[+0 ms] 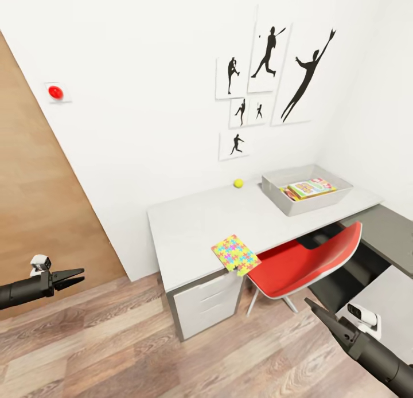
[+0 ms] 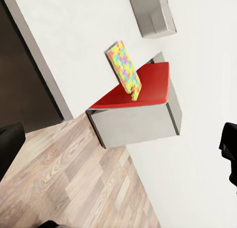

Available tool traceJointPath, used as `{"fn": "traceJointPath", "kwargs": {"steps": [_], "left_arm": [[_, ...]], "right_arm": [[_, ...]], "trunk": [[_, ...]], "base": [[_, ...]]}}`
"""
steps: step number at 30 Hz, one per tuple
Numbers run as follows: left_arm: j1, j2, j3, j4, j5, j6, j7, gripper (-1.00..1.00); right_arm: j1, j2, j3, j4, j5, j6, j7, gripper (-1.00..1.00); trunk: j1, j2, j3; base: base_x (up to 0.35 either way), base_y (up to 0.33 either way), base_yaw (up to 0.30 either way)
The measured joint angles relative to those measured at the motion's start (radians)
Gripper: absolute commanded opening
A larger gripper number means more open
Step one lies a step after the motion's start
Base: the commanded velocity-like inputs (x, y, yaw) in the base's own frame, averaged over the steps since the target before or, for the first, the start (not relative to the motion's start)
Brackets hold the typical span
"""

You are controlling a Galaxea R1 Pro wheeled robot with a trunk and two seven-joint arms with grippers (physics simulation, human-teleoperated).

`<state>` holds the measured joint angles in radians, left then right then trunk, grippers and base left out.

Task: Put all the toys in the child's room - the three board games (two on the bed and one on the table), the two jigsaw puzzles on the table, and the tennis ball on the table - inside the toy box on the table in the child's room.

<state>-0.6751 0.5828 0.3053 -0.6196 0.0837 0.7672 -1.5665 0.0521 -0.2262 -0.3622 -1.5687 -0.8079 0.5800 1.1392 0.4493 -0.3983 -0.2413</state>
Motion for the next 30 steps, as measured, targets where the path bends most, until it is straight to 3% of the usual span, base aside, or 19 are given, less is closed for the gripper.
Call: {"fn": "traceJointPath", "kwargs": {"steps": [30], "left_arm": [[0.0, -0.001, 0.0, -0.003, 0.001, 0.0, 0.0, 1.0]], "right_arm": [[0.015, 0.0, 0.0, -0.006, 0.0, -0.03, 0.004, 1.0]], "trunk": [[0.0, 0.0, 0.05]], "base": [[0.0, -0.238, 0.0]]}}
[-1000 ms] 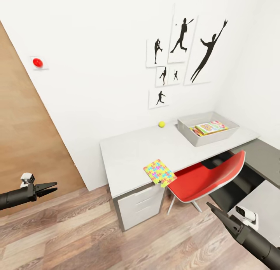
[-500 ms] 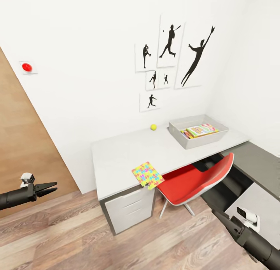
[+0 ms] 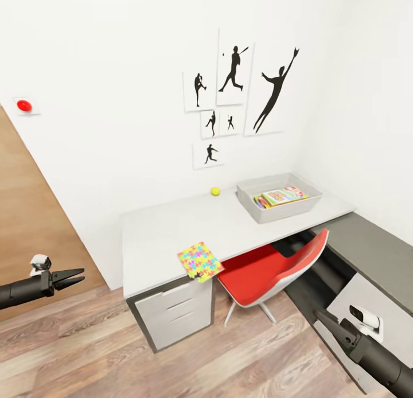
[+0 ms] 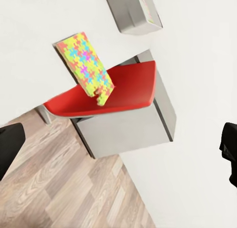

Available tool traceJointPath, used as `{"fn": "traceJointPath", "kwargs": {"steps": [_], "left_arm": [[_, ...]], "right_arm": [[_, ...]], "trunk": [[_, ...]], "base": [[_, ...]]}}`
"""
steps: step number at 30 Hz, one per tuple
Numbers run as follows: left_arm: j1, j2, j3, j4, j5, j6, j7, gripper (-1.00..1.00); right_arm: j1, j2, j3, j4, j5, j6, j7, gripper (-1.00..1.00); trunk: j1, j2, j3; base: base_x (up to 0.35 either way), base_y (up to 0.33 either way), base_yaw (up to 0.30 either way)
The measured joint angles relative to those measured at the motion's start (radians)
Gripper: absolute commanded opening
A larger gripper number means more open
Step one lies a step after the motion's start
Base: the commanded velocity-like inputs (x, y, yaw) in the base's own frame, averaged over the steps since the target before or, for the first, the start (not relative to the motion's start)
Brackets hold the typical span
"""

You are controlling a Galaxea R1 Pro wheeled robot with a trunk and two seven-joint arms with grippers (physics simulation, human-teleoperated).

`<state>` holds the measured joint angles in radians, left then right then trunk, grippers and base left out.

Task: Put all the toys in the child's room - the three board games (two on the bed and one on the table), the two jigsaw puzzles on the table, and the tennis ball on the table - inside the toy box on the table in the child's room.

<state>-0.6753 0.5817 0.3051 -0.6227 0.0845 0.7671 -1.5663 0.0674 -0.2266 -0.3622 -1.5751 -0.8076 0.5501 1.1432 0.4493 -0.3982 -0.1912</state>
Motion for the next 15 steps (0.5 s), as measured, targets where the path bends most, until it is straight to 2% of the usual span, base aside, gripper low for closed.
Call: {"fn": "traceJointPath", "kwargs": {"steps": [8, 15], "left_arm": [[0.0, 0.0, 0.0, 0.0, 0.0, 0.0, 0.0, 1.0], [0.0, 0.0, 0.0, -0.001, 0.0, 0.0, 0.0, 1.0]], "right_arm": [[0.0, 0.0, 0.0, 0.0, 0.0, 0.0, 0.0, 1.0], [0.0, 0.0, 0.0, 0.0, 0.0, 0.0, 0.0, 1.0]], "trunk": [[0.0, 0.0, 0.013], [0.0, 0.0, 0.025]], "base": [[0.0, -0.178, 0.0], [0.0, -0.257, 0.0]]}}
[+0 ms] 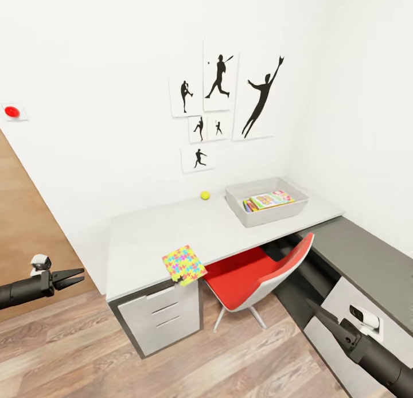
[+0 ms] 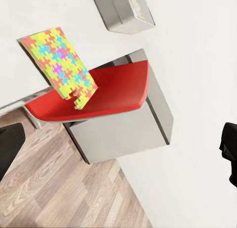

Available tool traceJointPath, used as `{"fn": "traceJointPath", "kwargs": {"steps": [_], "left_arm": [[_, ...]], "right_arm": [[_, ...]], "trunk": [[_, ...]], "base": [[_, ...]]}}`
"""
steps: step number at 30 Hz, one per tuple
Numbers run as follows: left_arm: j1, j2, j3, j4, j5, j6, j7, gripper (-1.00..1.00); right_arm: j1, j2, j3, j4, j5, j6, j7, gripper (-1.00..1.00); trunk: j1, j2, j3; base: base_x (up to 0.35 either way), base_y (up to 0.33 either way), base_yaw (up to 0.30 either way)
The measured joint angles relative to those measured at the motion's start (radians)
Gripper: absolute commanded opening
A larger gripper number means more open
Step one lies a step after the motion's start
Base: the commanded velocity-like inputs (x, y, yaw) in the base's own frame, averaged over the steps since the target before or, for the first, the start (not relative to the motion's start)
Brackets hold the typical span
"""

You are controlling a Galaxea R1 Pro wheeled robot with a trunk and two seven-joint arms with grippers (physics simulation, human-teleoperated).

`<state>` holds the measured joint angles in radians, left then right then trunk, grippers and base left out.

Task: Put all the toys in the child's room - the three board games (two on the bed and one on the table), the two jigsaw puzzles on the table, and the tennis ball on the table - inside the toy box on the table in the child's room.

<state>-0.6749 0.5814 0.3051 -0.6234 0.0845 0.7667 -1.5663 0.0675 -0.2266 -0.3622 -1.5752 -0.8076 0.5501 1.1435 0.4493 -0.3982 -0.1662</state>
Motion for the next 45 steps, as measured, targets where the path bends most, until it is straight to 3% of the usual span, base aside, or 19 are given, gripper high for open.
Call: {"fn": "traceJointPath", "kwargs": {"steps": [25, 45], "left_arm": [[0.0, 0.0, 0.0, 0.0, 0.0, 0.0, 0.0, 1.0], [0.0, -0.003, 0.0, -0.001, -0.001, 0.0, 0.0, 1.0]], "right_arm": [[0.0, 0.0, 0.0, 0.0, 0.0, -0.003, 0.0, 1.0], [0.0, -0.001, 0.003, 0.0, 0.0, 0.0, -0.004, 1.0]], "trunk": [[0.0, 0.0, 0.041], [0.0, 0.0, 0.044]], "base": [[0.097, -0.217, 0.006], [0.098, -0.139, 0.003]]}}
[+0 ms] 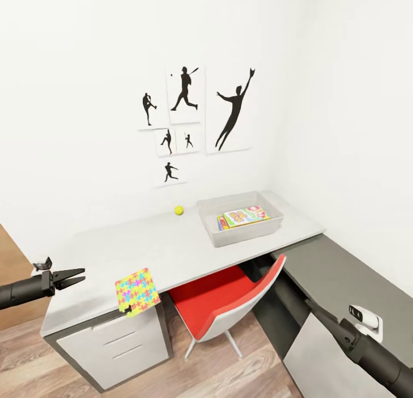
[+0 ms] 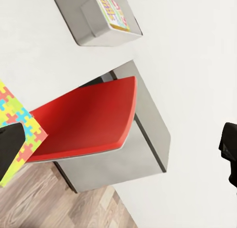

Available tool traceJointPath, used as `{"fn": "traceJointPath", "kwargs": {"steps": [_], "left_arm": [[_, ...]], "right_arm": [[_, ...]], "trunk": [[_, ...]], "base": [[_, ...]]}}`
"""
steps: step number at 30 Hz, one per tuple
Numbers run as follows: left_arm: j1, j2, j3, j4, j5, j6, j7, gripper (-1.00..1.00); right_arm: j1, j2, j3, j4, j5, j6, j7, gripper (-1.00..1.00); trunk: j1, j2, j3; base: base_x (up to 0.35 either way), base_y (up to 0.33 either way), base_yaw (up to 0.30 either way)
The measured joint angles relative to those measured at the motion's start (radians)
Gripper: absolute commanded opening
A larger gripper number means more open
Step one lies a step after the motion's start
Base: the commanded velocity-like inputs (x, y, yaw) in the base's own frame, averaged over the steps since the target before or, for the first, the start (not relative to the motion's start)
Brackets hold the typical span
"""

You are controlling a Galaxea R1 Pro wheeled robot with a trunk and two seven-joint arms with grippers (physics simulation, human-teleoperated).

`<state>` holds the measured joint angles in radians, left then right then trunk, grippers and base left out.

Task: Put all the toys in the child's room - the three board games (two on the bed and one on the table), the two jigsaw puzzles on the table, and the tennis ball on the table - inside the toy box on the table in the child's room.

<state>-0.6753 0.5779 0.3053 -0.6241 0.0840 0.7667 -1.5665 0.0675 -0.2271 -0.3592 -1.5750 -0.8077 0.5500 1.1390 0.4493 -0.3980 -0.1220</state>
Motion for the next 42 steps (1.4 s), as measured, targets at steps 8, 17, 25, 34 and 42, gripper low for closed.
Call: {"fn": "traceJointPath", "kwargs": {"steps": [8, 17, 25, 34, 42], "left_arm": [[0.0, -0.003, 0.0, 0.0, 0.0, 0.0, 0.0, 1.0], [0.0, -0.018, 0.0, 0.001, -0.002, 0.008, 0.0, 1.0], [0.002, -0.069, -0.001, 0.003, -0.007, 0.016, 0.0, 1.0], [0.024, -0.091, 0.0, 0.006, -0.047, 0.02, 0.0, 1.0], [0.043, -0.093, 0.0, 0.006, -0.054, 0.022, 0.0, 1.0]], "right_arm": [[0.0, 0.0, 0.002, 0.0, 0.0, 0.0, -0.001, 1.0], [0.0, 0.001, 0.008, 0.0, 0.0, 0.005, -0.008, 1.0], [0.0, 0.001, 0.011, 0.001, 0.0, 0.009, -0.012, 1.0], [0.0, 0.002, 0.011, 0.004, -0.001, 0.02, -0.013, 1.0], [-0.001, 0.002, 0.009, 0.006, -0.002, 0.039, -0.013, 1.0]], "trunk": [[0.0, 0.0, 0.0], [0.0, 0.0, 0.0], [0.0, 0.0, 0.0], [0.019, -0.035, -0.016], [0.05, -0.091, -0.041]], "base": [[0.008, -0.141, 0.0], [0.001, -0.026, 0.0], [0.0, -0.002, 0.0], [0.0, 0.0, 0.0], [0.0, 0.0, 0.0]]}}
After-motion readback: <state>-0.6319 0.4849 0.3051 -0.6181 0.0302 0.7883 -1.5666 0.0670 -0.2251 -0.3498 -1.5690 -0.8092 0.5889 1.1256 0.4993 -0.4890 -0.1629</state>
